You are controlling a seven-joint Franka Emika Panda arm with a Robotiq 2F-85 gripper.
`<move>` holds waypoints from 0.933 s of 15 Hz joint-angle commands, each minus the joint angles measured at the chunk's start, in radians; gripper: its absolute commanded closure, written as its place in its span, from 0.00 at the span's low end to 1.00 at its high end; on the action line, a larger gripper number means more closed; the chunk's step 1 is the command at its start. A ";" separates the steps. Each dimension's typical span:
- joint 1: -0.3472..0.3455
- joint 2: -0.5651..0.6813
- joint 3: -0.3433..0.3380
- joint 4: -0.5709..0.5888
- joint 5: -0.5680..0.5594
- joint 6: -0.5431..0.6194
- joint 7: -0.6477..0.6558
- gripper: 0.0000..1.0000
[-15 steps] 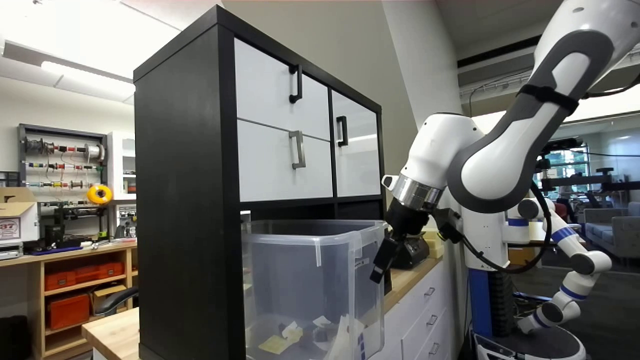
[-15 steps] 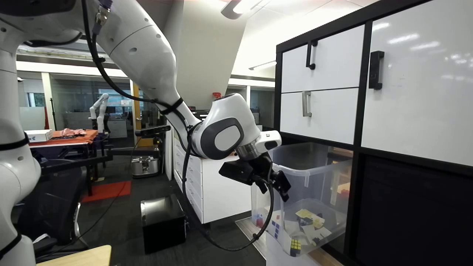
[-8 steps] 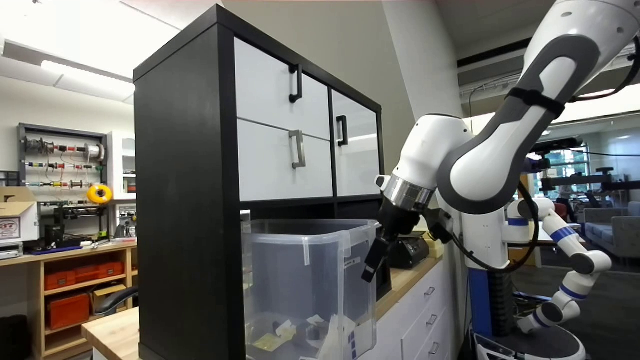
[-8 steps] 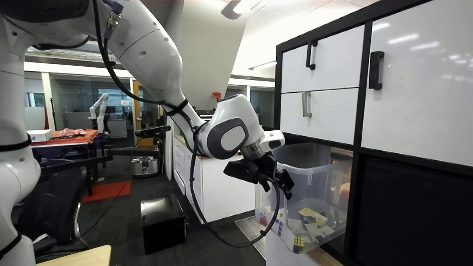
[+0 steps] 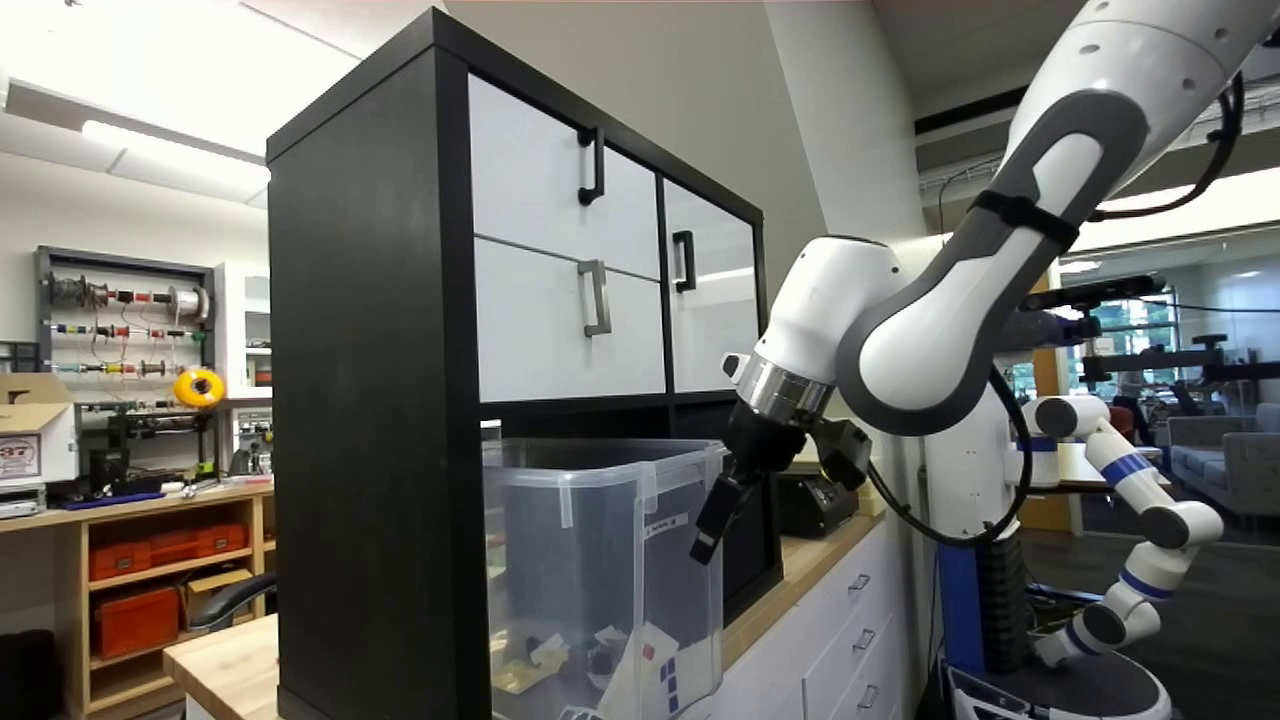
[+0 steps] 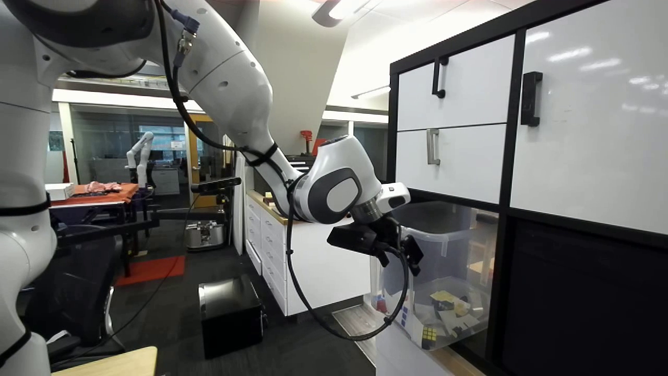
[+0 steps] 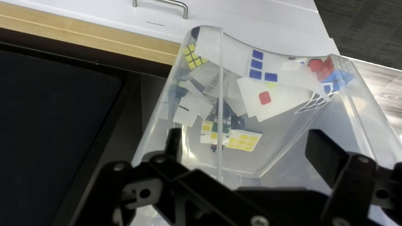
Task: Push the clear storage bin under the cabinet
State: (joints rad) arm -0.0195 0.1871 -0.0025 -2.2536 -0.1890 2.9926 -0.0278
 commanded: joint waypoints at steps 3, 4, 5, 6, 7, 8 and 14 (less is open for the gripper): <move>0.022 0.103 -0.006 0.148 -0.022 -0.011 0.003 0.00; 0.024 0.116 -0.008 0.166 -0.022 -0.014 0.003 0.00; 0.026 0.130 -0.010 0.184 -0.024 -0.016 0.004 0.00; 0.028 0.144 -0.013 0.202 -0.026 -0.019 0.004 0.00; 0.031 0.157 -0.016 0.219 -0.030 -0.021 0.004 0.00; 0.032 0.168 -0.019 0.235 -0.034 -0.022 0.004 0.00; 0.050 0.220 -0.037 0.309 -0.020 -0.029 -0.012 0.00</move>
State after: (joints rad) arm -0.0017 0.3687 -0.0167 -2.0146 -0.2069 2.9856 -0.0278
